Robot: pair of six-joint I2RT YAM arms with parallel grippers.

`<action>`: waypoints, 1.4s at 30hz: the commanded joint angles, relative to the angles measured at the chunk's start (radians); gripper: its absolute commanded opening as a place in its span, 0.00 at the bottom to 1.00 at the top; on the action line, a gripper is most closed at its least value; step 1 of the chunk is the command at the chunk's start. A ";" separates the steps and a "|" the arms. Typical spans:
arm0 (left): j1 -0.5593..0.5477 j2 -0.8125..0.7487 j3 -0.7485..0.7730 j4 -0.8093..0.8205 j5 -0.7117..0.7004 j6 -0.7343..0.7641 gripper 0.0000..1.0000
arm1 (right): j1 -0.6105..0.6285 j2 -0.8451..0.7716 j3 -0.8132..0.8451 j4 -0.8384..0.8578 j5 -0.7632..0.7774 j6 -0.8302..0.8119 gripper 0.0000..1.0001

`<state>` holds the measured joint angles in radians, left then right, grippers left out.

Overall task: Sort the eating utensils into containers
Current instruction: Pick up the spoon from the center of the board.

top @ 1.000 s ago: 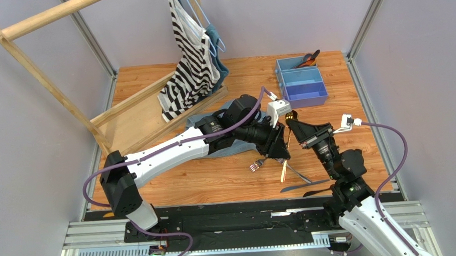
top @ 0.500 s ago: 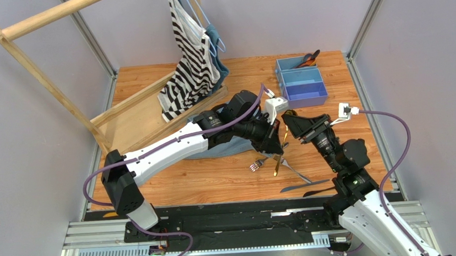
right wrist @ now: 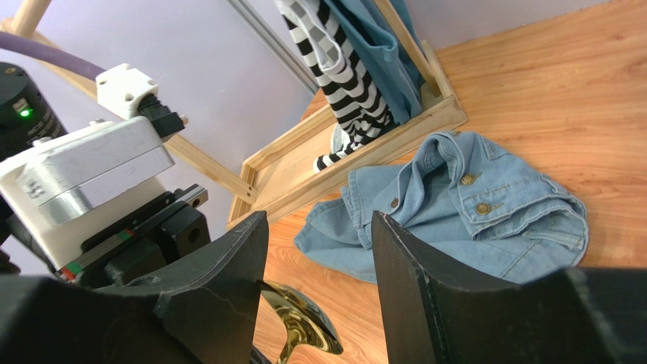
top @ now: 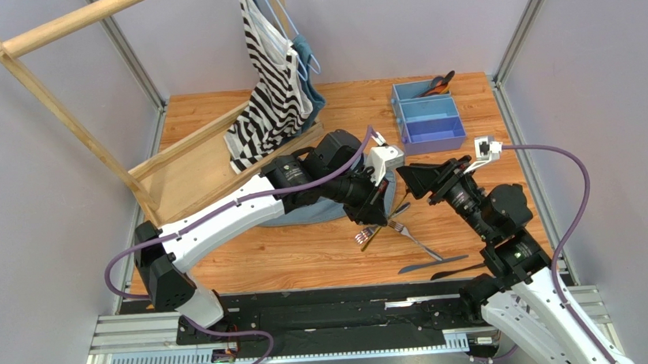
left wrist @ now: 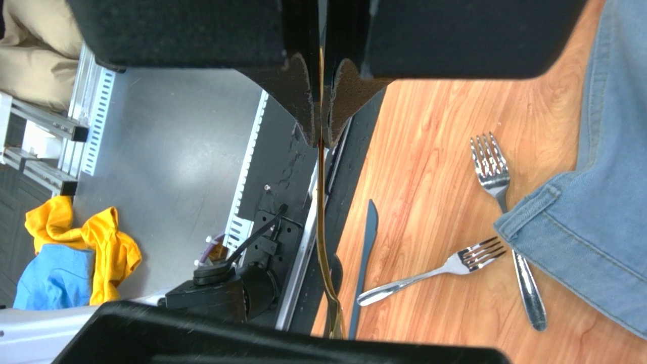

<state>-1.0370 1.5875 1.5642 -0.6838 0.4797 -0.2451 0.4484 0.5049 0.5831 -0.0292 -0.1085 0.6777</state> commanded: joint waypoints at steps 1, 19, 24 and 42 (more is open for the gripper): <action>0.015 -0.073 0.025 -0.022 -0.003 0.040 0.00 | 0.000 0.015 0.107 -0.083 -0.089 -0.154 0.55; 0.084 -0.156 -0.038 -0.003 0.065 0.032 0.00 | -0.025 0.050 0.201 -0.160 -0.356 -0.256 0.34; 0.084 -0.153 -0.043 -0.006 0.077 0.032 0.00 | -0.025 0.026 0.192 -0.147 -0.332 -0.245 0.36; 0.084 -0.147 -0.059 0.007 0.140 0.024 0.00 | -0.027 0.007 0.152 -0.098 -0.280 -0.225 0.17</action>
<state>-0.9554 1.4681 1.5112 -0.7063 0.5766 -0.2325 0.4267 0.5274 0.7486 -0.1825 -0.4129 0.4450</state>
